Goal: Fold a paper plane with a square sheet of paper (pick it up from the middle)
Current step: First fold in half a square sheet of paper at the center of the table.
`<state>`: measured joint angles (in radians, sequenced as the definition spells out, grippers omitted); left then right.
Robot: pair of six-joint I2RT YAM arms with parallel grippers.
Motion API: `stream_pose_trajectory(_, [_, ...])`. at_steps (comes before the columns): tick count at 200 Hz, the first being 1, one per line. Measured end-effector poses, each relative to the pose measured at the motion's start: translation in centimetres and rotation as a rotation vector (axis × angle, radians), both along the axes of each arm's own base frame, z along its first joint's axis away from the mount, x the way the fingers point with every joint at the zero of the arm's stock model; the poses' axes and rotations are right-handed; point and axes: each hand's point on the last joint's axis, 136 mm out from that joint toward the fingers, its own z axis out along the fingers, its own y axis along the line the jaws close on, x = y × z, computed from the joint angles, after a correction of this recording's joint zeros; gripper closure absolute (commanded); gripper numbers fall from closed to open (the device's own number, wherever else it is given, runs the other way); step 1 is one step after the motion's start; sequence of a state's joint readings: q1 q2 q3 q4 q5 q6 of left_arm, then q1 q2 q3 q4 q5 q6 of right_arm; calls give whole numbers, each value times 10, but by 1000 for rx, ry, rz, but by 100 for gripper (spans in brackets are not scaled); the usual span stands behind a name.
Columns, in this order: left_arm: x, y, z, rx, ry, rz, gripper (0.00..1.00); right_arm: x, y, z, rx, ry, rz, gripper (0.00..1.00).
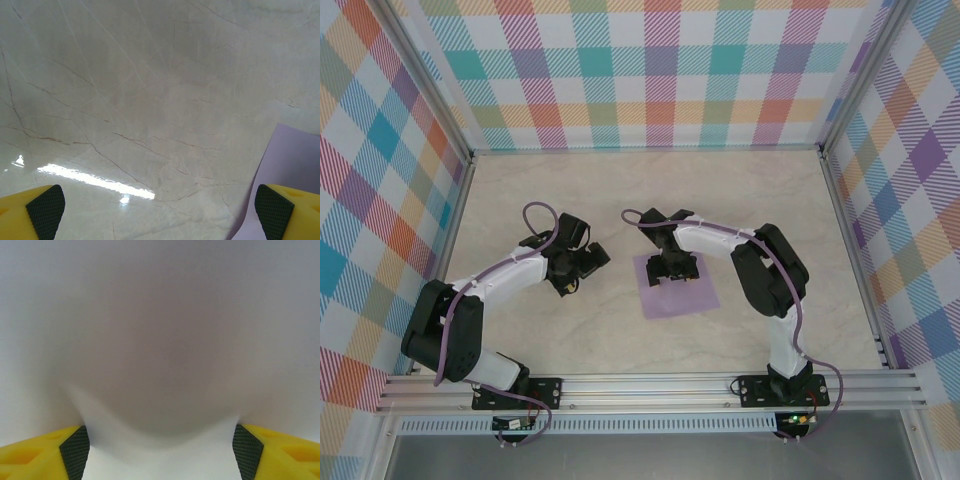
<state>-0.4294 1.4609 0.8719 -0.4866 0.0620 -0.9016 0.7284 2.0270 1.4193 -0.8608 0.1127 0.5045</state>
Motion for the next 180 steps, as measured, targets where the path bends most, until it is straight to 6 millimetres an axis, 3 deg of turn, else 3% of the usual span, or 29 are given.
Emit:
stream_pose_trajectory(44, [0,0,0,-2,0,-1,0,-1,-6,6,-7,-22,-5,0])
stream_pose_trajectory(83, [2,-3,2,-14,-10,-3,0,0,-5,15,9,-42,-6,0])
stream_pose_trajectory(127, [2,-8,3,-40,-9,-14,0,-5,-11,0,-7,-1,-16,0])
stream_pose_trajectory(180, [6,-16,6,-83,-24,-30,0,-3,-11,-2,0,-5,-19,12])
